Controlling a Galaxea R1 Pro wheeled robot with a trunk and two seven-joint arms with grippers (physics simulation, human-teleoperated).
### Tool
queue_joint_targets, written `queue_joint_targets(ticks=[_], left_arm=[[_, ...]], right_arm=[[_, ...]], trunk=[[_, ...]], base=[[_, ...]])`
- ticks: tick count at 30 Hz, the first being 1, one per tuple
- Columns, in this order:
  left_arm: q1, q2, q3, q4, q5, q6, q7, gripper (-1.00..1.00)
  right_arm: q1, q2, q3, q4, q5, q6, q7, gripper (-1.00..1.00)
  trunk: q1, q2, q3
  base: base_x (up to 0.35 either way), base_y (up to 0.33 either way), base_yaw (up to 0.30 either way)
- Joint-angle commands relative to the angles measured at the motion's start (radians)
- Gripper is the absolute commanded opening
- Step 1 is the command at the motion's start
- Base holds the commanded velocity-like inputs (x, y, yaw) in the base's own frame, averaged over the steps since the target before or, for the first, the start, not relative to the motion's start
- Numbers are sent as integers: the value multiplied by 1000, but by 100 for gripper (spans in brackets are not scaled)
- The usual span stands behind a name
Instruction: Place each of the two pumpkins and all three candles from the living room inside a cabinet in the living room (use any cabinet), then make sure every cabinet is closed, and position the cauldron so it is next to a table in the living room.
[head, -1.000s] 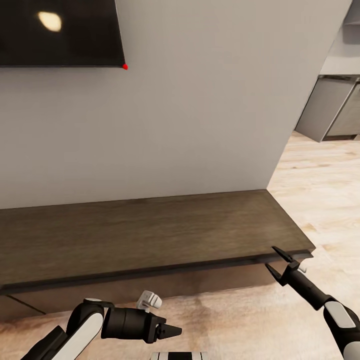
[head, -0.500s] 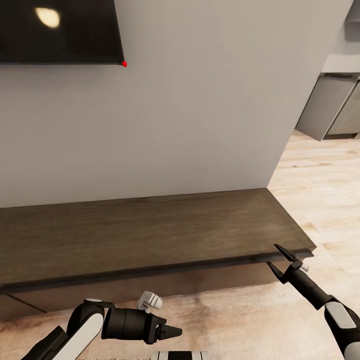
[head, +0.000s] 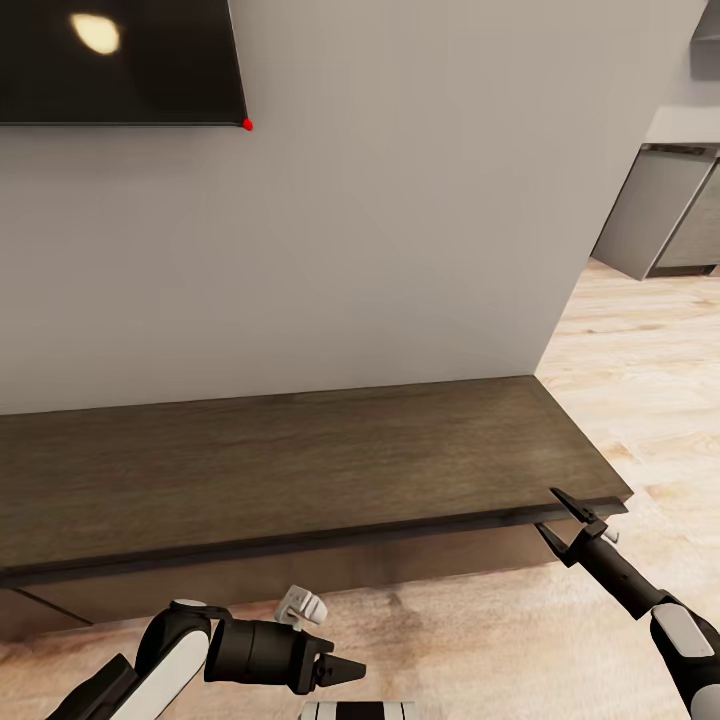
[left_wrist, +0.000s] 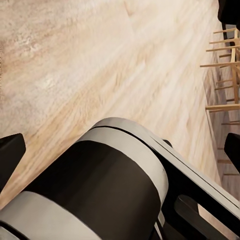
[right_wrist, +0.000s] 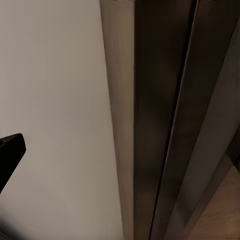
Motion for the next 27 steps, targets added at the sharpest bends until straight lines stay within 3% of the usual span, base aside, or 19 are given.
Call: queue_joint_targets(ticks=[1,21,27], left_arm=[[-1,1,-1,0,-1,2,-3,100],[-1,1,-1,-7,-2,2,-3,100],[-1,1,-1,-8,-2,0,-3,100]], right_arm=[[-1,0,-5,0,-13,13,4,100],[-1,-1,-4,0,-13,13,4,100],[-1,-5,-1,0,-13,13,4,100]], trunk=[[0,0,-1],[0,0,-1],[2,-2,-24]], base=[[0,0,0],[-33,0,0],[0,0,0]])
